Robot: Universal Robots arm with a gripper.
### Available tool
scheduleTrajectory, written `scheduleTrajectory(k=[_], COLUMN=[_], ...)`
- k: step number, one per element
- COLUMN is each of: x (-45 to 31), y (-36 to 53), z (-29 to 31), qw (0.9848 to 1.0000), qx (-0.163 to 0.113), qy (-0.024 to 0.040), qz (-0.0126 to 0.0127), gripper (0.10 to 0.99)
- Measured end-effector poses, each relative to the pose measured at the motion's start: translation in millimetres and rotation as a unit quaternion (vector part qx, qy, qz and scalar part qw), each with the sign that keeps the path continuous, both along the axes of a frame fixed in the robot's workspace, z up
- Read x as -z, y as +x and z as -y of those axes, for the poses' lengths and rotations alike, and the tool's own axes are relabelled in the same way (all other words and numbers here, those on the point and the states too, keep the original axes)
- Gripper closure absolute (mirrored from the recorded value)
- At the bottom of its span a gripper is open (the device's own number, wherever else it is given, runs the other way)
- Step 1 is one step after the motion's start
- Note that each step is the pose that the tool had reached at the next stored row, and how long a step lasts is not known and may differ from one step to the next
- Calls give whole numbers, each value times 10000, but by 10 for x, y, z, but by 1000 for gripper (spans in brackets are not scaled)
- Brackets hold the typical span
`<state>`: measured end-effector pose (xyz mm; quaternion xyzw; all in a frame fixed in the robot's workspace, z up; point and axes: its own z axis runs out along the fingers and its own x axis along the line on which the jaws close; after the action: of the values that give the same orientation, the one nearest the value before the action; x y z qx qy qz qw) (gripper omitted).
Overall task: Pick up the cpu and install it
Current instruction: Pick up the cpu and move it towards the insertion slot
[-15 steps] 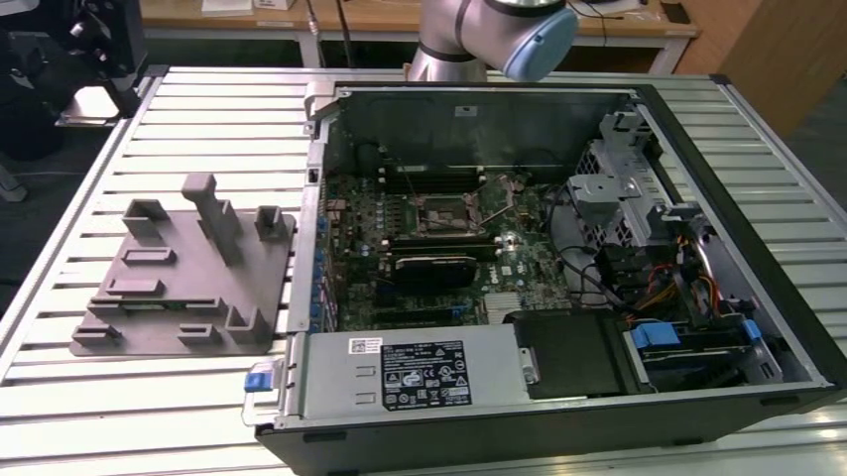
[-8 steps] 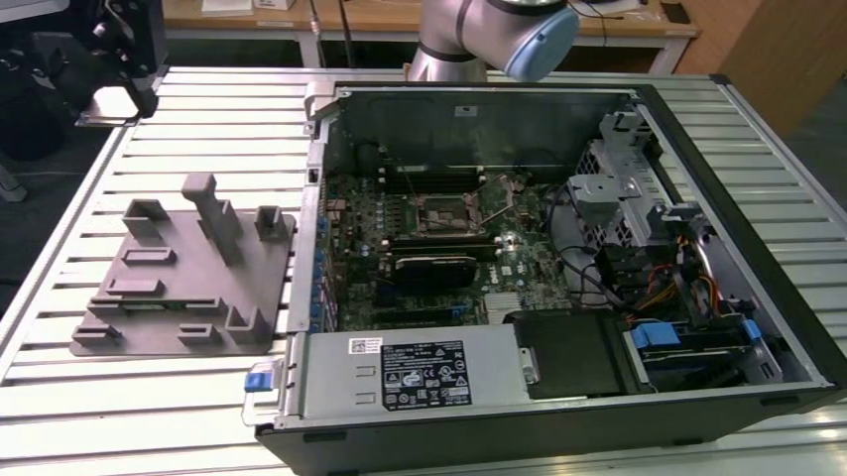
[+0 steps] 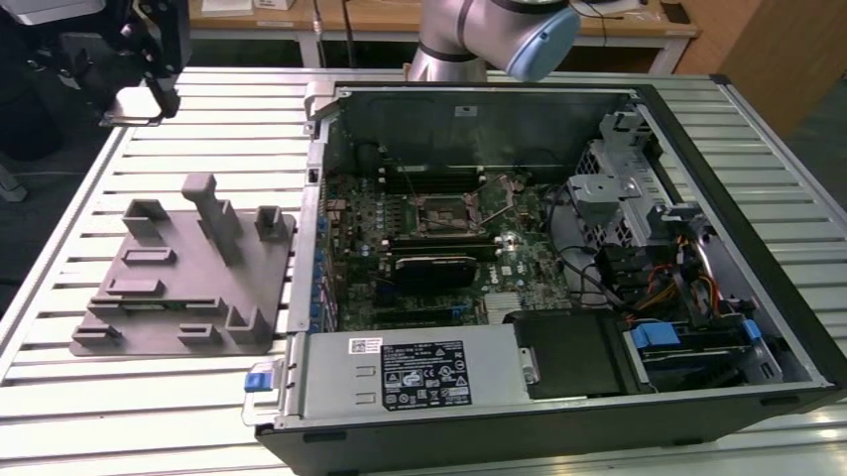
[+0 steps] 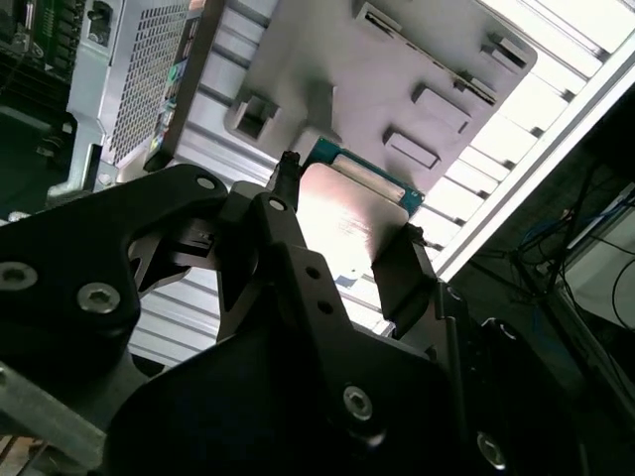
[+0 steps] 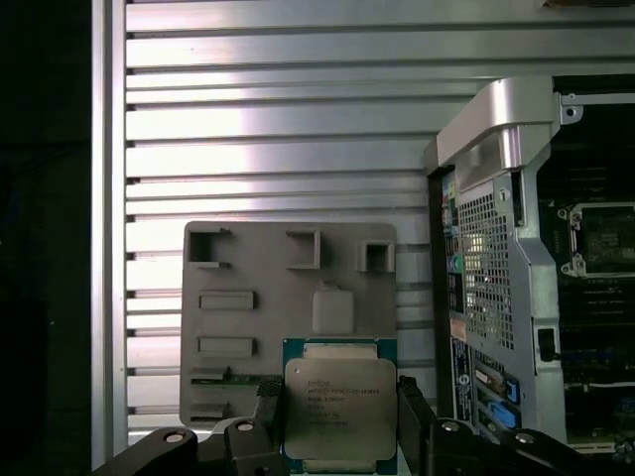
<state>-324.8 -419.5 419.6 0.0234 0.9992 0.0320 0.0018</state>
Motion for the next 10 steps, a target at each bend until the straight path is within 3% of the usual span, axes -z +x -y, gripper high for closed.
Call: scheduleTrajectory(k=[10], x=[-1], y=[311], z=[0], qw=[10000], qx=[0], qy=[-1], qz=[-1], gripper=[541])
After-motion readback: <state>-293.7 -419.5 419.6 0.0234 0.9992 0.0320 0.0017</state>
